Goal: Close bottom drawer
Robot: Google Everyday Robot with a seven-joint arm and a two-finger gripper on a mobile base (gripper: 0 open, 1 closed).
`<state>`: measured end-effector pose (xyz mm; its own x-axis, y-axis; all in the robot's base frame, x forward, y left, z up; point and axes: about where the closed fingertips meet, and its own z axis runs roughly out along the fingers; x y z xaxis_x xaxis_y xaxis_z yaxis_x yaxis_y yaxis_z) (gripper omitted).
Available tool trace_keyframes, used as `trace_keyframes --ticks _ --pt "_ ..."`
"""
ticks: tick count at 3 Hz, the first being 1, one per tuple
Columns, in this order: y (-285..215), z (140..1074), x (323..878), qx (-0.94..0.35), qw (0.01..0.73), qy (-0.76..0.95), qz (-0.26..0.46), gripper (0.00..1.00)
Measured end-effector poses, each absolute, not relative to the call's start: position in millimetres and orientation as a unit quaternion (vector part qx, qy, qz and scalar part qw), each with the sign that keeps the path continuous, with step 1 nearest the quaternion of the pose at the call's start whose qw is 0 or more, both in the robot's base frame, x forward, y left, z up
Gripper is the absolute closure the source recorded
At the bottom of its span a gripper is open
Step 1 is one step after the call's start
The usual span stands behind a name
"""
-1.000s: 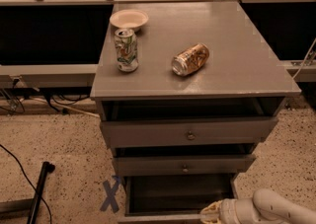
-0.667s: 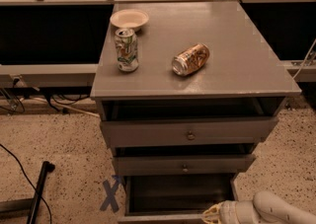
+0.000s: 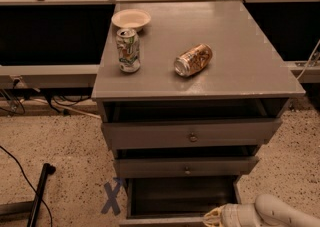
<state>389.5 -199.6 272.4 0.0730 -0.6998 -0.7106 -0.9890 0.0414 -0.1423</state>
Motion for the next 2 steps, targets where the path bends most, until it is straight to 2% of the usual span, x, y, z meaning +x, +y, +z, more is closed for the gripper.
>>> trace_keyframes --ticks 2 --pt "-201 217 367 -0.631 0.326 0.666 0.229 1.0"
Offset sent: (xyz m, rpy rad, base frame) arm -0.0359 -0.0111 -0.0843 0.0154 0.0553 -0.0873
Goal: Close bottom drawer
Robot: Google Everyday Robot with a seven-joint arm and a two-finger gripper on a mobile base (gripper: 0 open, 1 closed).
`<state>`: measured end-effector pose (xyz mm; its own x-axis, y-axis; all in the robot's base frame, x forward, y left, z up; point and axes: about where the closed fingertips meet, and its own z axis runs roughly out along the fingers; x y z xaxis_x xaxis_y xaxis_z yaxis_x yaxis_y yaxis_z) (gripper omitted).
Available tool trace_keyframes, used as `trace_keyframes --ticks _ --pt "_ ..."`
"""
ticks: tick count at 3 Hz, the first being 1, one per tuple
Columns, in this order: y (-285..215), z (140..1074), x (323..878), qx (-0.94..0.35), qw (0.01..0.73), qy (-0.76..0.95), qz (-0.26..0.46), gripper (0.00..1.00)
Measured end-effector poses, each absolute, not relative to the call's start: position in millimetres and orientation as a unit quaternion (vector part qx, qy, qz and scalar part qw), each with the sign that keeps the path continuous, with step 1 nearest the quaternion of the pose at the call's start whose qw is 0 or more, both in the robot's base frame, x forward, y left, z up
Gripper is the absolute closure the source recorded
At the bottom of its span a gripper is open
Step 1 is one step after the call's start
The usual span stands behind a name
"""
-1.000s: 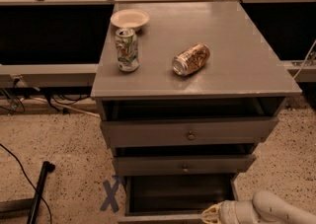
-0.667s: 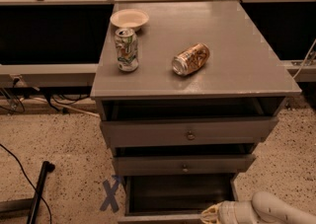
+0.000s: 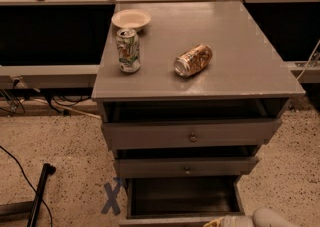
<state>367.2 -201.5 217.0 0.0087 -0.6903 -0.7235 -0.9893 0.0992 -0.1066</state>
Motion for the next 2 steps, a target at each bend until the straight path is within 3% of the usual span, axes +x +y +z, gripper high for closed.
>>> trace_keyframes --ticks 2 --pt "-210 183 357 -0.608 0.33 0.687 0.222 1.0"
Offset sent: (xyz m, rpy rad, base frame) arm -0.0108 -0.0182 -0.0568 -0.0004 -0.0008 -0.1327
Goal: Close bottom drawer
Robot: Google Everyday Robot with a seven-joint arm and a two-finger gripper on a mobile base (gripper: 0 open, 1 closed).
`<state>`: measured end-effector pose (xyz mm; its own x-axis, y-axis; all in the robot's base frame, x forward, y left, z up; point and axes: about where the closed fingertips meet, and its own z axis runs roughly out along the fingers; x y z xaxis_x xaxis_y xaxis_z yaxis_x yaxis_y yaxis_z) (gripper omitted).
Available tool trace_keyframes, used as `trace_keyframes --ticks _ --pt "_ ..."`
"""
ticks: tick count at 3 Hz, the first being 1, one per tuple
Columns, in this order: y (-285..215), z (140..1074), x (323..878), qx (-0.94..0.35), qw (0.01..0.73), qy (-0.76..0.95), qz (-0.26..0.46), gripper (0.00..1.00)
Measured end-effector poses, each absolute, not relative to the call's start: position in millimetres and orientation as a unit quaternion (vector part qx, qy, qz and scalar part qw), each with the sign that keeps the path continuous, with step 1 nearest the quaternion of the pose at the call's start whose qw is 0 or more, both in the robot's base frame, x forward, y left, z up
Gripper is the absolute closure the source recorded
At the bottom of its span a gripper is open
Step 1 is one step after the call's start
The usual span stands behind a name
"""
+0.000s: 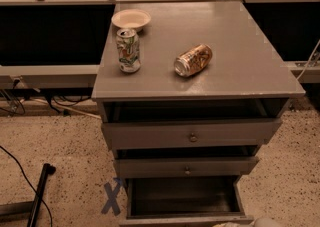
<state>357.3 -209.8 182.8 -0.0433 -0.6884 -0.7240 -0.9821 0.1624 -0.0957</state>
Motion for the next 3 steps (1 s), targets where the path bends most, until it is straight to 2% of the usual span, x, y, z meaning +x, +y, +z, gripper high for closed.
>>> trace_keyframes --ticks 3 --pt "-220 149 381 -0.564 0.365 0.722 0.165 1.0"
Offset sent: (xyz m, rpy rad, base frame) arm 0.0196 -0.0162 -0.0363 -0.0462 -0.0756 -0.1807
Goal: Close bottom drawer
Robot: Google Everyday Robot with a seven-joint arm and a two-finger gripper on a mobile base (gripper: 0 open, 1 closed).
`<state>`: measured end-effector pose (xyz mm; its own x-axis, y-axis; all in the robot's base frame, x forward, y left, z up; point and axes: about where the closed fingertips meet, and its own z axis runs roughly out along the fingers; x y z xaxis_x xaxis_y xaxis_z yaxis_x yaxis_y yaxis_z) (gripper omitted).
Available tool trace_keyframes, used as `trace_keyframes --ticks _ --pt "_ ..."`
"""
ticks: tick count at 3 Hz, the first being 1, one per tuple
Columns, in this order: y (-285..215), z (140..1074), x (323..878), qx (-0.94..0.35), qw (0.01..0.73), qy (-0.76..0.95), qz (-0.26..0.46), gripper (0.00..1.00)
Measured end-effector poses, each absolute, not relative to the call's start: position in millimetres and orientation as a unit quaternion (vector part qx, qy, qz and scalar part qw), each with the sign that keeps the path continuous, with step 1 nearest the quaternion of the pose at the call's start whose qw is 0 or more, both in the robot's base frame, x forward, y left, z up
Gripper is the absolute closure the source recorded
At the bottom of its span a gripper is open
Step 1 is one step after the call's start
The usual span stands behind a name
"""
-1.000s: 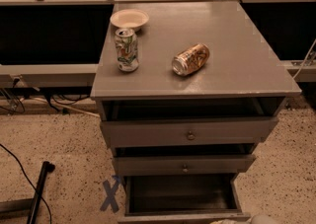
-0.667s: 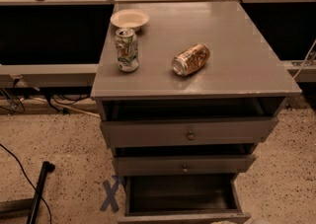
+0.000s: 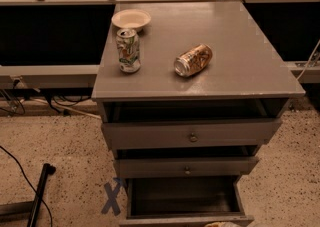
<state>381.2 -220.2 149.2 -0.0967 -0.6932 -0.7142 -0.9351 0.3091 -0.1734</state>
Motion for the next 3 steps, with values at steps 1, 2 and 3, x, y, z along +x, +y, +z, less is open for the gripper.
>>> trace_keyframes --ticks 1,2,3 --pt "-224 149 398 -0.556 0.382 0.722 0.152 1.0" --pt "-230 154 420 -0.546 0.404 0.72 0.144 1.0" --pt "-237 157 456 -0.536 0.43 0.712 0.141 1.0"
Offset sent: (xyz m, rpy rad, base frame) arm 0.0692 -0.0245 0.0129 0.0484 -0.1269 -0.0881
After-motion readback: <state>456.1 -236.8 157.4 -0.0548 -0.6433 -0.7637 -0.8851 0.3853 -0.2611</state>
